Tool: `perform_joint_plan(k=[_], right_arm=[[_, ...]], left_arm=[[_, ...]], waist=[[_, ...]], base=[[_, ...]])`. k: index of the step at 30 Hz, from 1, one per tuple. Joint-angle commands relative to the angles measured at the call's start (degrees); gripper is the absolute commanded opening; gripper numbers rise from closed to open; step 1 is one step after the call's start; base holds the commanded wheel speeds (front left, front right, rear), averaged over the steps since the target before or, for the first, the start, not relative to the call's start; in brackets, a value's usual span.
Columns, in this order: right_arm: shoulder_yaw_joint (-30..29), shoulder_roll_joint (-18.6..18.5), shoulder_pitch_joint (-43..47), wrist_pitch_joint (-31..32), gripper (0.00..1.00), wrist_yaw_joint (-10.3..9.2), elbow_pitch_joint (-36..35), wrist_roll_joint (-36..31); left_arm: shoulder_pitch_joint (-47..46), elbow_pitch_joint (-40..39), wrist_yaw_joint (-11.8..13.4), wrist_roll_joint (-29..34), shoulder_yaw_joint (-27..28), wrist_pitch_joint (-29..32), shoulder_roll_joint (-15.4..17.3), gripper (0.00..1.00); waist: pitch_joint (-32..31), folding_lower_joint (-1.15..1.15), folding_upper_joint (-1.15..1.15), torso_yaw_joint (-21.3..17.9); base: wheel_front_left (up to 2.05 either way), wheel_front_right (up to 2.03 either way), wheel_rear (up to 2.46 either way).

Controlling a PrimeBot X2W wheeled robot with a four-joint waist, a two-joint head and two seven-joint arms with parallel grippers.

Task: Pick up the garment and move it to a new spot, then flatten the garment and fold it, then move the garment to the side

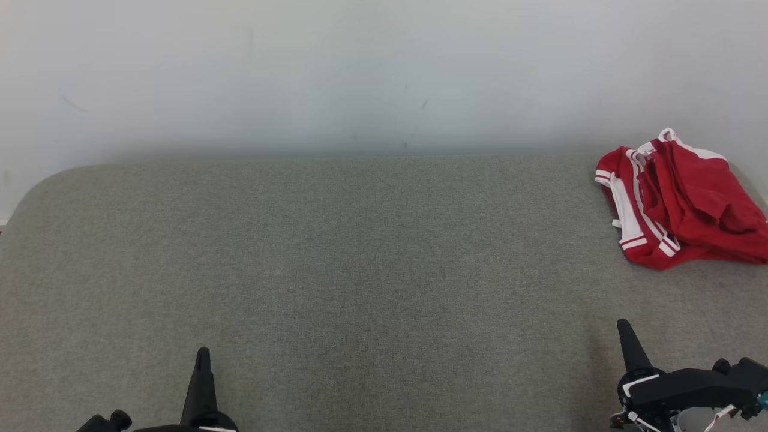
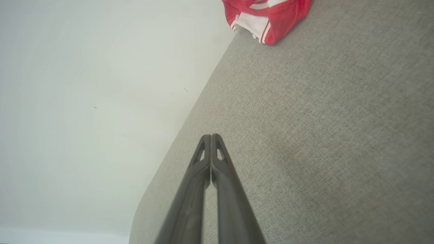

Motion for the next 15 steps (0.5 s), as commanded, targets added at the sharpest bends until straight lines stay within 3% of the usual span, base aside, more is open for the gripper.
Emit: perform_joint_plan(k=[1,15], right_arm=[[-0.5,-0.2,-1.1,0.6,0.0,0.04,-0.2,1.7],[-2.3,-0.3,-2.9,3.8,0.0,0.04,0.5,10.0]], left_arm=[[-1.5,-0.2,-0.3,-1.9,-0.1,0.2,0.1,0.0],[-2.8,0.3,-0.8,-10.2,-0.4,1.0,0.1,0.0]], waist=[[0.0,0.0,0.0,0.0],[0.0,0.0,0.0,0.1]], base=[[0.0,0.0,0.0],[0.0,0.0,0.0]])
